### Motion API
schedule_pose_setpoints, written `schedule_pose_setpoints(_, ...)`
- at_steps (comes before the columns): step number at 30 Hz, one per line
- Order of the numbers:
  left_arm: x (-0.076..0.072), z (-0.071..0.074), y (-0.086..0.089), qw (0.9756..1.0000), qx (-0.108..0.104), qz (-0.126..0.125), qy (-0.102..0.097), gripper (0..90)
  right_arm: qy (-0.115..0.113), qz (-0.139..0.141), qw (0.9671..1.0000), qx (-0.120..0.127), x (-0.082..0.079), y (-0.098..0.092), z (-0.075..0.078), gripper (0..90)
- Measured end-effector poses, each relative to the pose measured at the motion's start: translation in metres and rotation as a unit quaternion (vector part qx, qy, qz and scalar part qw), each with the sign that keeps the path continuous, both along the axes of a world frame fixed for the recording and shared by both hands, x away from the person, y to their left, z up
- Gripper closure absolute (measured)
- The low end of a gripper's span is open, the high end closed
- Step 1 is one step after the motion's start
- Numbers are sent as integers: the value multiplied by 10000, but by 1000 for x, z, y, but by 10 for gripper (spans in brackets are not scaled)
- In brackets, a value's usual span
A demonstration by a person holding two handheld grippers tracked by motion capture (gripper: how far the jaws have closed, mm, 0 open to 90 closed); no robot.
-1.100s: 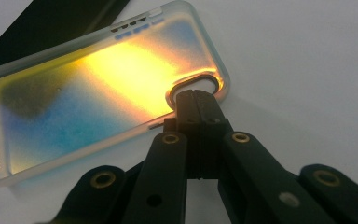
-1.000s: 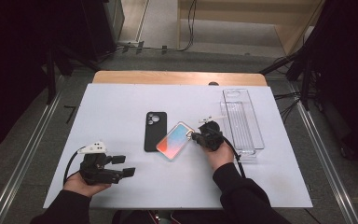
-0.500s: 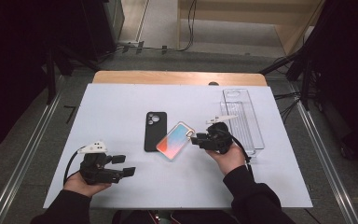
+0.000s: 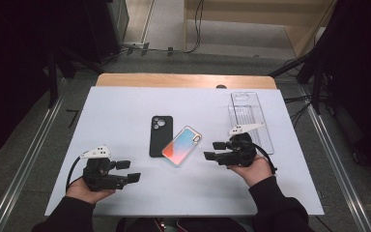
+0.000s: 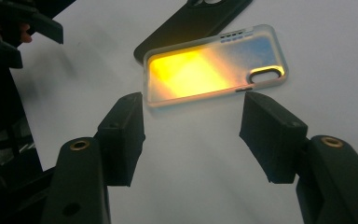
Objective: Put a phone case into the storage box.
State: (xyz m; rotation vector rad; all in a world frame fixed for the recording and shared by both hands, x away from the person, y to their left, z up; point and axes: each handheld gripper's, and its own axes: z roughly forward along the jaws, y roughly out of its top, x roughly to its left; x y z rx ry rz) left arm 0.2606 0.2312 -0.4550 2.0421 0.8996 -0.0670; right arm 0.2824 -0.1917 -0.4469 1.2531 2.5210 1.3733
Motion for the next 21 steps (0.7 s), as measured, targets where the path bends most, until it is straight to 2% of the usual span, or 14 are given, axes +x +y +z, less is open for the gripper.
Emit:
schedule_pose_setpoints(2,0,0,0,10000,5,-4,3,275,-77,50,10000,4,-4,-5,1,362)
schedule_pose_setpoints(6,0,0,-1,10000,-6,-19,18,275,-45,215,9995,247,-10,-15,2,355)
schedule_pose_setpoints(9,0,0,0,10000,-39,-30,19,275,-136,292,9994,133,-16,-20,3,340)
schedule_pose_setpoints(13,0,0,0,10000,-74,-17,33,275,-101,356,9992,150,-22,-27,2,295)
schedule_pose_setpoints(17,0,0,0,10000,-85,-22,36,274,-175,492,9985,181,-31,-36,1,293)
schedule_pose_setpoints(21,0,-1,-1,9999,-96,-36,49,273,-152,465,9987,138,-38,-46,-2,280)
